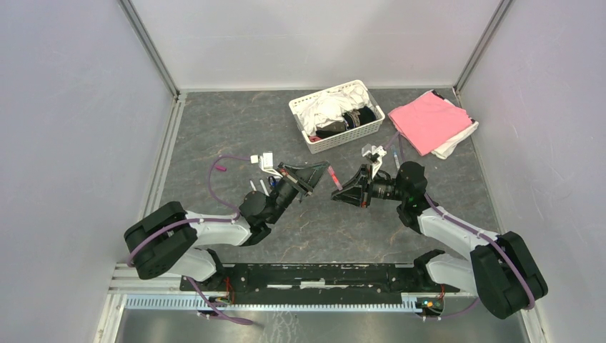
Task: Insert the pens into the pen caps
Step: Insert the pen cap onto the pen.
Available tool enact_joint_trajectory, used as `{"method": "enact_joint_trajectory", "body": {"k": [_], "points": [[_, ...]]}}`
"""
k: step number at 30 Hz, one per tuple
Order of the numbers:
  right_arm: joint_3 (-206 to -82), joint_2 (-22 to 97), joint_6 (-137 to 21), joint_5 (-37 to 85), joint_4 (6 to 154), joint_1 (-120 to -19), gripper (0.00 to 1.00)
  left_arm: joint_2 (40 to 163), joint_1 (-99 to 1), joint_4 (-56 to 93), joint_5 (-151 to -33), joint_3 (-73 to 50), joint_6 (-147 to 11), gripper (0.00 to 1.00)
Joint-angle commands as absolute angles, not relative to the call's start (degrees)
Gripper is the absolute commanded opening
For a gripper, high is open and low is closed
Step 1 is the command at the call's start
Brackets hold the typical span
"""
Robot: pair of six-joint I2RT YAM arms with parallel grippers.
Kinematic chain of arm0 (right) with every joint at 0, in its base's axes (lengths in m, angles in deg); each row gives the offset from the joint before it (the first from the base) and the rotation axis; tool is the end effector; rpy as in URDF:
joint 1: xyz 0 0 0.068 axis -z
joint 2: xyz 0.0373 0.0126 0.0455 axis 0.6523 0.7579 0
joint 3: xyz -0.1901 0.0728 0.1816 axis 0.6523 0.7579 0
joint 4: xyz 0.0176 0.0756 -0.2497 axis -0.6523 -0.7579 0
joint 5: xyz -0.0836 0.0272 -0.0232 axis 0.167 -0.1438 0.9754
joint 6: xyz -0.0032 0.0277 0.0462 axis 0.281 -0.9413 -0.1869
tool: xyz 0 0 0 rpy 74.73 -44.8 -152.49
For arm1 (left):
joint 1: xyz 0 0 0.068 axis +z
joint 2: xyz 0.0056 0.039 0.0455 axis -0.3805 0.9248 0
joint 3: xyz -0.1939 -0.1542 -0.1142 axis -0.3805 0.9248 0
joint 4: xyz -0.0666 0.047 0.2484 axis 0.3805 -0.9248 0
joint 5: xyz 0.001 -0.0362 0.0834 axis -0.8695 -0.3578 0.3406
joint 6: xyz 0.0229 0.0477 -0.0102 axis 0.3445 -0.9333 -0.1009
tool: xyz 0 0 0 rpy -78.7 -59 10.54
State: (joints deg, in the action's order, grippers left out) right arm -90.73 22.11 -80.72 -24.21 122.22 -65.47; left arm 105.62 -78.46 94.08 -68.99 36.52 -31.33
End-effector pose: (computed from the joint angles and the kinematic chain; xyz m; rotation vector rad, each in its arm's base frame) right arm 0.1911 0.1206 0.2262 -0.7620 1.6455 1.4784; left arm 0.1536 -0.2120 0.2449 -0.1616 1.3200 -1.4245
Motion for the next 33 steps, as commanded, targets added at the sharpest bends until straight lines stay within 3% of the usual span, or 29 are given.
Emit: {"method": "enact_joint_trajectory", "body": {"k": [1,22,33], "points": [[-91.6,21.4,-79.8,-23.3,123.1,-65.5,0.0,105.9,-78.9,97.2,-69.6,36.4,-29.6,0.02],[-91.7,21.0,-78.1,-23.1,122.4,-65.3,0.0,106.6,-79.9,94.6,-72.2,36.5,-28.7,0.02],[-92.0,20.9,-77.4,-22.5,121.2,-65.1,0.0,103.5,-85.1,76.5,-72.8,32.1,-38.1,0.02]]}}
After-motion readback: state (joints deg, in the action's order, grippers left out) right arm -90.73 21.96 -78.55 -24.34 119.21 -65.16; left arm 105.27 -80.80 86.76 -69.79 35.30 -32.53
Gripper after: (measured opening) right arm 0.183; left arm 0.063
